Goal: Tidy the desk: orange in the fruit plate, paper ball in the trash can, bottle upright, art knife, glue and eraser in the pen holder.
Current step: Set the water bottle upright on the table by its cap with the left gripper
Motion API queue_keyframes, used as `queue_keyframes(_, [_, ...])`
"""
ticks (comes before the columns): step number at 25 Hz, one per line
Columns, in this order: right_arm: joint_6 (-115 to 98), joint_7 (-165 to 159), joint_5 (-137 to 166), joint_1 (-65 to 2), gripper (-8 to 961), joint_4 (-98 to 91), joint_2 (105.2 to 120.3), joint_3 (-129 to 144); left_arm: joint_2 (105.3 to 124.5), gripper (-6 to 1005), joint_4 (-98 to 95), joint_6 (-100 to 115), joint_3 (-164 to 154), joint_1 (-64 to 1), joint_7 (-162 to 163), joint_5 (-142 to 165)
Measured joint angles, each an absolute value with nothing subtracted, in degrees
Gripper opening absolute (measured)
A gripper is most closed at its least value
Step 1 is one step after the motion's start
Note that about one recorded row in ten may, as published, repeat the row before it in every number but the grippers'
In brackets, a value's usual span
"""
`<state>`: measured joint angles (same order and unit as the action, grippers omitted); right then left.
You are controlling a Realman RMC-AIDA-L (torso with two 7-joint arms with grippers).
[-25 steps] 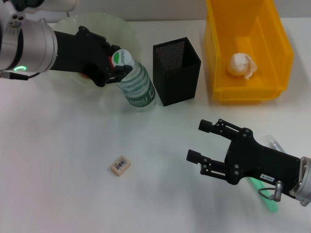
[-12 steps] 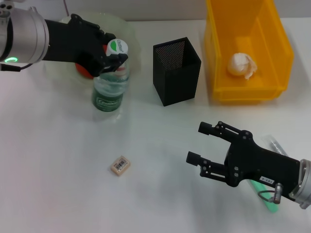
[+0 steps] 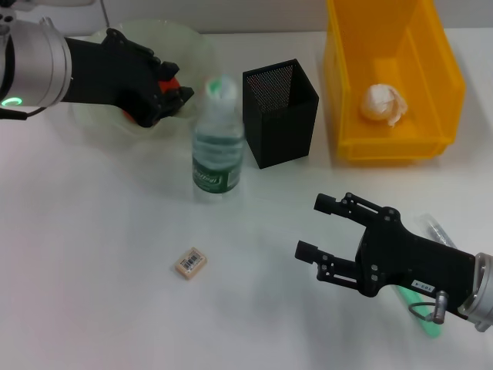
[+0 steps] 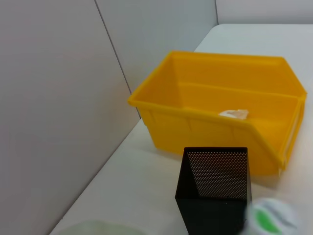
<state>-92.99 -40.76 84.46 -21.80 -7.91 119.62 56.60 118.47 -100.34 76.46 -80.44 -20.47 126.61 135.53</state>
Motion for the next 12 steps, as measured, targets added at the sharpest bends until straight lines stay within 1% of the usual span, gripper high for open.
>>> queue_keyframes(3, [-92.99, -40.74, 84.46, -21.8, 783, -7.91, 119.62, 56.6, 118.47, 366, -100.34, 76.4, -80.4, -20.3, 126.58, 135.53])
queue_keyframes(9, [-92.99, -40.73, 84.46, -21.8, 783, -7.91, 119.62, 56.6, 118.47, 180, -100.46, 76.14, -79.9, -20.0, 126.5, 135.52])
queue_keyframes(12, [-92.99, -40.74, 84.46, -21.87, 783, -7.91, 119.62, 56.6, 118.49, 150, -100.52, 75.88, -79.51, -19.92, 126.48, 135.52])
